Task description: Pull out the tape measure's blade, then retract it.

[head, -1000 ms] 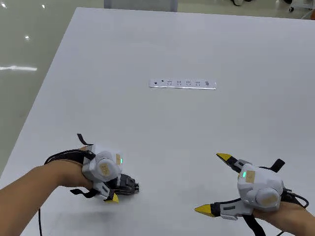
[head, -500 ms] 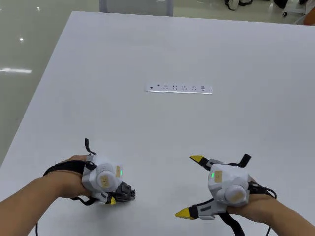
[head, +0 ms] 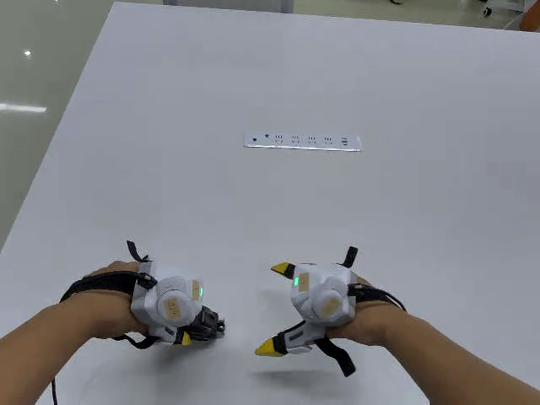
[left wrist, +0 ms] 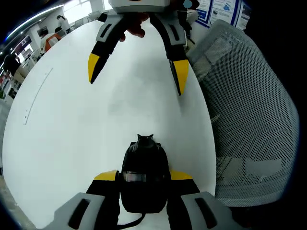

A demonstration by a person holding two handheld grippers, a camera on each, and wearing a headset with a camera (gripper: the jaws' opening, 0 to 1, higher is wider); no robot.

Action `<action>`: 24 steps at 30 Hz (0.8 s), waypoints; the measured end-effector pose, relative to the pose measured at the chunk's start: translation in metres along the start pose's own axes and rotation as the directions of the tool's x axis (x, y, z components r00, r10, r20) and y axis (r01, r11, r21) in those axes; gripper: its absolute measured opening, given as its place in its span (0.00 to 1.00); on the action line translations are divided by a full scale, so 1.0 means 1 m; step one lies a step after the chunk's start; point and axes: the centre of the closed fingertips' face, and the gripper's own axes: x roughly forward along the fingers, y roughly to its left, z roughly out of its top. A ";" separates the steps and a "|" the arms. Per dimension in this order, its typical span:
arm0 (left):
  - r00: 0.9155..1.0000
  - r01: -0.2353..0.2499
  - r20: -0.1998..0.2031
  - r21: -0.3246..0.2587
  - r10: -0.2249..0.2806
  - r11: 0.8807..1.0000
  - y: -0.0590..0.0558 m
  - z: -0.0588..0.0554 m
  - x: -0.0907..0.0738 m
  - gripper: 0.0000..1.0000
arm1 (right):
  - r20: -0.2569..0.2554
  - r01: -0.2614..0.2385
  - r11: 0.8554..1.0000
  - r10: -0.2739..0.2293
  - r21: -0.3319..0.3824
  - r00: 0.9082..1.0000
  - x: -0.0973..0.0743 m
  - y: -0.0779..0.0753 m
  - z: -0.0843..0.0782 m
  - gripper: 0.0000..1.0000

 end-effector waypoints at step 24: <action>0.999 0.010 0.044 -0.024 -0.009 1.000 -0.001 0.000 0.001 0.35 | -0.085 -0.121 0.988 0.113 -0.092 0.990 0.061 0.027 0.002 0.24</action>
